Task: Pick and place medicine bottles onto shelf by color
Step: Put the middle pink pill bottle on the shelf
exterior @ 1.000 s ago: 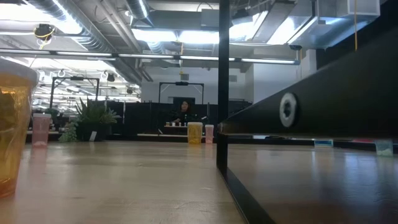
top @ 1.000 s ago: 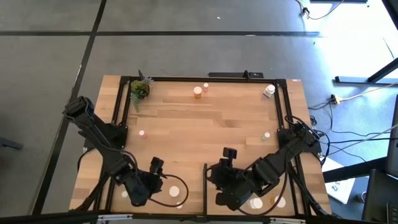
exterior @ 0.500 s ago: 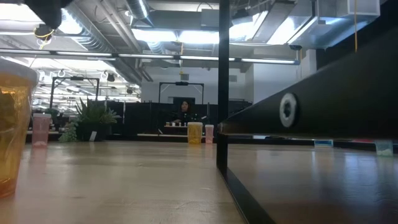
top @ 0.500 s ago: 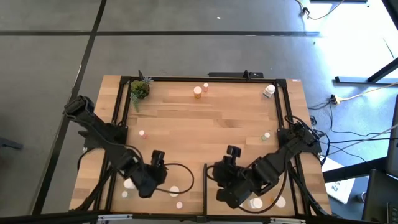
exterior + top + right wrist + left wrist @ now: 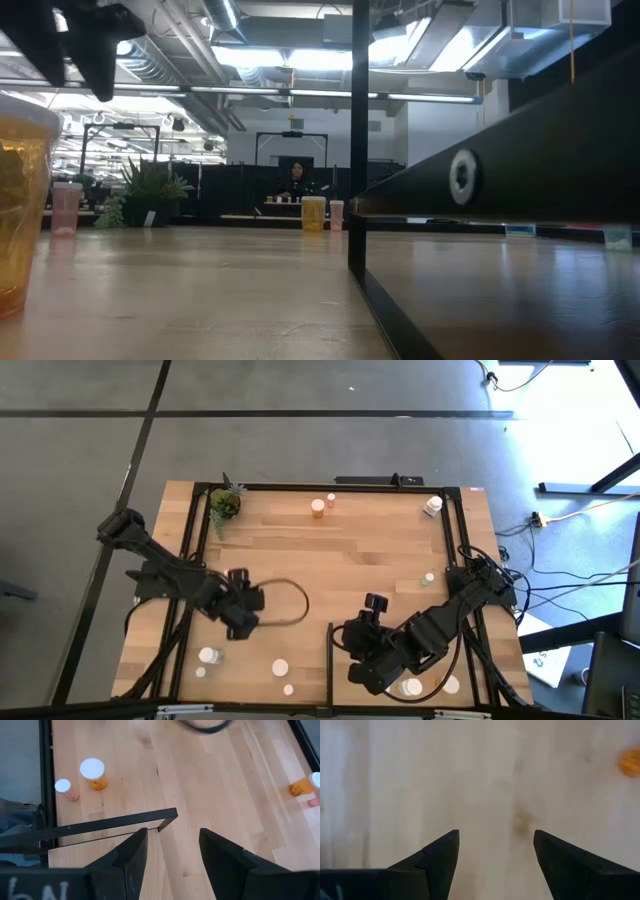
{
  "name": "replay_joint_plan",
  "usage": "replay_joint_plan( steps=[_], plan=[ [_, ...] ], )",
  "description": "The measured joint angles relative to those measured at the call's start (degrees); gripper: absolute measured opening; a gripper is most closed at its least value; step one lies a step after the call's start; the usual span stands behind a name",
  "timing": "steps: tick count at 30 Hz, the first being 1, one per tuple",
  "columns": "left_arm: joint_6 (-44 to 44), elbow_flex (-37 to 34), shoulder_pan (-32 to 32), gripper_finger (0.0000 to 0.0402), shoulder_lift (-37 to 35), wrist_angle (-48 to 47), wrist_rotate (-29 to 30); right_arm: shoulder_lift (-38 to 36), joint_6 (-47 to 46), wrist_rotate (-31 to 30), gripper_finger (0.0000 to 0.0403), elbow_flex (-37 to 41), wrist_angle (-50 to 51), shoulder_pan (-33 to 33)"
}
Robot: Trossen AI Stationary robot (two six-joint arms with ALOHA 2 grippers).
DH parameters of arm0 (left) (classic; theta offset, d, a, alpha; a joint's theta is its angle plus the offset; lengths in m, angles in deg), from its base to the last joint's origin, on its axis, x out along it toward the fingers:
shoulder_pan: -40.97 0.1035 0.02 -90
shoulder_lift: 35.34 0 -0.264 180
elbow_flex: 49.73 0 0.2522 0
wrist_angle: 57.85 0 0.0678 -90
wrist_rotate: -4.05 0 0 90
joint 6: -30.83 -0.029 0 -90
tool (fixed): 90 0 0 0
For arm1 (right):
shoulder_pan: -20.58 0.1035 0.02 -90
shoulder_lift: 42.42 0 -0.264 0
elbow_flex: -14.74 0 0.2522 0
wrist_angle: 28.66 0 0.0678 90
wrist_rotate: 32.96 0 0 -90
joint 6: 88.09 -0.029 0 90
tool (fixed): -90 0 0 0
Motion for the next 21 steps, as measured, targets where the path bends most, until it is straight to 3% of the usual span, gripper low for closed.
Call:
replay_joint_plan(
  steps=[11,16,21],
  plan=[
    [9.69,0.0,12.26,0.025,-5.72,-6.87,-4.18,0.0,0.96,-0.04,0.0181,0.0,-0.06,0.0],
    [12.25,-0.33,17.49,0.025,-6.69,-14.51,-7.05,0.0,1.49,-0.04,0.0181,0.0,-0.29,0.0],
    [12.03,-3.96,20.82,0.025,-8.72,-13.5,-10.13,0.0,1.51,-0.03,0.0181,0.02,-0.22,0.0]
  ],
)
